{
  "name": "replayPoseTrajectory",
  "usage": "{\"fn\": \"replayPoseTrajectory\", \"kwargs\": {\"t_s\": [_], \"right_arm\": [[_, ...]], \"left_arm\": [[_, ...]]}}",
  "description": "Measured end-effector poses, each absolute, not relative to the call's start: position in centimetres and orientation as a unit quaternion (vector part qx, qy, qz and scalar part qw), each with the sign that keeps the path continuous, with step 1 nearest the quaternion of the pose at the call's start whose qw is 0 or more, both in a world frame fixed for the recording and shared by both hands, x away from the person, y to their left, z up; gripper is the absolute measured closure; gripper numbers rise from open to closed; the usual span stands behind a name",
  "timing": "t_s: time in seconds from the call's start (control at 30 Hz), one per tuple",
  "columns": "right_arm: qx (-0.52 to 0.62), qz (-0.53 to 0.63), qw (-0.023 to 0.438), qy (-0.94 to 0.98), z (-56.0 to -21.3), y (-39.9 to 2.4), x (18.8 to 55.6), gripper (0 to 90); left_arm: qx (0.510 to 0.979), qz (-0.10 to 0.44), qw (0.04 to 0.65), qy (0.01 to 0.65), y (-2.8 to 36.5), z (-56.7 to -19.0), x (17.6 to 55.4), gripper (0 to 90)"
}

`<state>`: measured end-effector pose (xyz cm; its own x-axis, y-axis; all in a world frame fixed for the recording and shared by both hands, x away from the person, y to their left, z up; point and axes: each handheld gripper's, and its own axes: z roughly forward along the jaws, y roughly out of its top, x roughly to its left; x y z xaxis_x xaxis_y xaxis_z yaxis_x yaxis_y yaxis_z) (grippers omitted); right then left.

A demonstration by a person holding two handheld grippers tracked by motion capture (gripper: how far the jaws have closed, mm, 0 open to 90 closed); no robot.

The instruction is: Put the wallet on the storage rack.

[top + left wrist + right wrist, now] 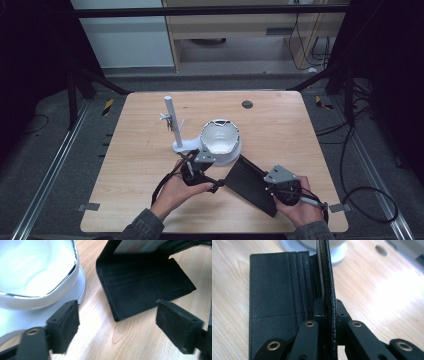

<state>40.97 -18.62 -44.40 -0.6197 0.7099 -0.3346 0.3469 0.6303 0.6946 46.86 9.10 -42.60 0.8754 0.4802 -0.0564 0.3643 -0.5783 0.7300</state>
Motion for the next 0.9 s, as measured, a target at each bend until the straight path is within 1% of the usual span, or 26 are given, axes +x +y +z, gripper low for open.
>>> {"fn": "replayPoseTrajectory", "kwargs": {"t_s": [0.1,0.17,0.47,0.63,0.8,0.87,0.9], "right_arm": [[0.308,0.321,0.311,0.840,-43.7,-19.2,40.5,84.2],[0.303,0.339,0.317,0.832,-43.3,-19.5,40.1,84.2],[0.285,0.381,0.317,0.821,-42.6,-19.6,39.6,84.1],[0.278,0.401,0.309,0.817,-42.3,-19.5,39.5,84.1],[0.272,0.415,0.303,0.814,-42.1,-19.6,39.5,84.1],[0.269,0.418,0.302,0.814,-42.1,-19.6,39.5,84.1],[0.269,0.418,0.301,0.813,-42.1,-19.6,39.6,84.1]], "left_arm": [[0.882,0.078,0.394,0.248,9.5,-42.8,46.9,16.5],[0.880,0.070,0.399,0.250,9.5,-42.9,47.0,16.1],[0.890,0.061,0.395,0.217,8.1,-43.4,47.3,15.1],[0.897,0.051,0.387,0.210,7.3,-43.6,48.0,15.1],[0.898,0.028,0.387,0.206,6.4,-44.2,48.7,17.4],[0.898,0.017,0.388,0.205,6.1,-44.3,49.0,22.0],[0.898,0.011,0.387,0.208,6.0,-44.4,49.1,26.0]]}}
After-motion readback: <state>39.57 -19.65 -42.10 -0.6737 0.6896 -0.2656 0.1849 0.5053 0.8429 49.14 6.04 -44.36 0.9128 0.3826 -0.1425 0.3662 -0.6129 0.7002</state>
